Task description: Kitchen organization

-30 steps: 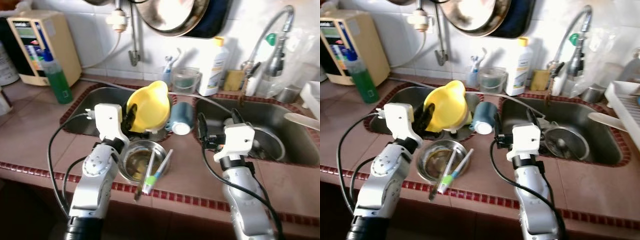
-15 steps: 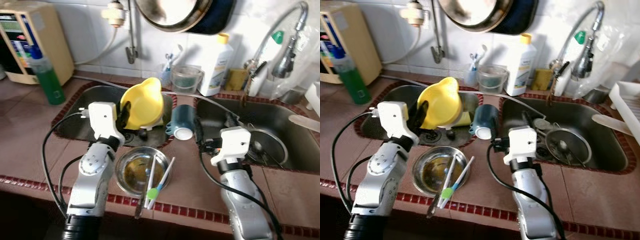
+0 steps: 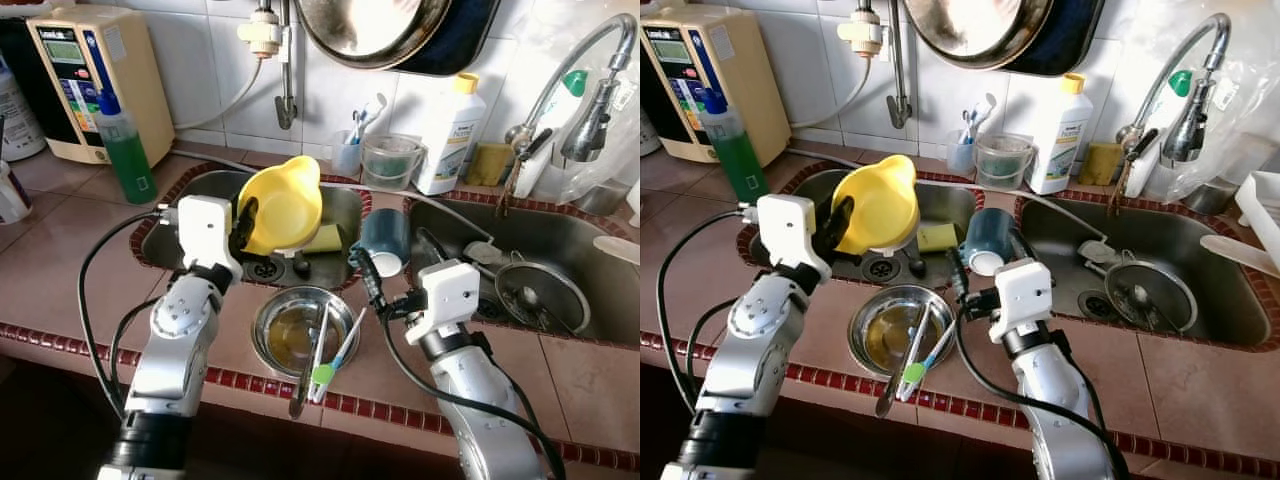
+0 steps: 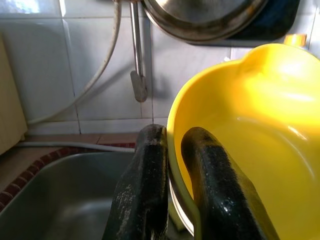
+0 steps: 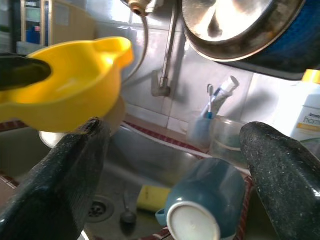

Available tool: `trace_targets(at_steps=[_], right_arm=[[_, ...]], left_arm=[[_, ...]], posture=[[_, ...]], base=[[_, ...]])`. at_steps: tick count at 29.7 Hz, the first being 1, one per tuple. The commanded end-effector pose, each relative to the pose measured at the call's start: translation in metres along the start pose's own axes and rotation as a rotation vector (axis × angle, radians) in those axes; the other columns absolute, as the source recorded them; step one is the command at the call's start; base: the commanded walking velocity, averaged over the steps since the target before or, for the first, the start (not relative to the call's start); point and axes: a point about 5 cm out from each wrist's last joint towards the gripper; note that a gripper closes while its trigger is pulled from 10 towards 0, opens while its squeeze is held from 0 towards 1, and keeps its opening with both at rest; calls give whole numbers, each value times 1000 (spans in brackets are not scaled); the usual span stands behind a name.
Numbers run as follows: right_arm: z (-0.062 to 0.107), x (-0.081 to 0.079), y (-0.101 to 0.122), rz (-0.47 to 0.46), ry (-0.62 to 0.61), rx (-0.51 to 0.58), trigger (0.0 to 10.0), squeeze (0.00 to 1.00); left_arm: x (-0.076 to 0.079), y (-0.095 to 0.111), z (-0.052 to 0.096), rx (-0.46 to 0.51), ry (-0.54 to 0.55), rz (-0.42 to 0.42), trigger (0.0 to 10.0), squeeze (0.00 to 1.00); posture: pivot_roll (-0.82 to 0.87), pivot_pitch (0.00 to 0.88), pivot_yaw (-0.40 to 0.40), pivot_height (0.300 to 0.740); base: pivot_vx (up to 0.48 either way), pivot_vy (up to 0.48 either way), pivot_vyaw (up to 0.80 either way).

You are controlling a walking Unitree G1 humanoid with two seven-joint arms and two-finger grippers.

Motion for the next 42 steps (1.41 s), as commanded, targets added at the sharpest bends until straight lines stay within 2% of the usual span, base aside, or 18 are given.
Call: trace_targets(at_steps=[1, 6, 17, 21, 24, 38, 42], right_arm=[[2, -1, 3, -10, 10, -3, 10000, 0], [7, -5, 5, -43, 21, -36, 10000, 0], [16, -14, 17, -90, 53, -46, 10000, 0], [19, -17, 19, -92, 57, -54, 10000, 0], [26, -18, 19, -104, 37, -72, 10000, 0], [41, -31, 28, -170, 48, -92, 10000, 0], [46, -35, 32, -182, 55, -101, 10000, 0]], left_arm=[[-2, 5, -5, 24, -12, -23, 10000, 0], [-3, 1, -19, 22, -45, -42, 10000, 0], [-1, -3, -38, 25, -89, -45, 10000, 0], [-2, -5, -38, 20, -96, -48, 10000, 0], [-4, -14, -38, -8, -114, -16, 10000, 0], [-11, -18, -45, -25, -128, -59, 10000, 0], [-13, -22, -48, -60, -139, -66, 10000, 0]], posture=[[-247, 0, 12, 740], [-257, 0, 22, 740], [-295, 0, 43, 740], [-301, 0, 47, 740], [-304, 0, 51, 740], [-329, 50, 60, 740], [-340, 79, 63, 740]], base=[[0, 0, 0], [0, 0, 0], [0, 0, 0], [0, 0, 0], [0, 0, 0], [0, 0, 0], [0, 0, 0]])
Point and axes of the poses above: a point about 5 cm out from each wrist's last joint towards the gripper, its own z axis pointing back from the gripper into the wrist, its own y axis along the axis of the wrist's last joint, x = y × z, and after that the axes turned 10 degrees about -z, right-handed
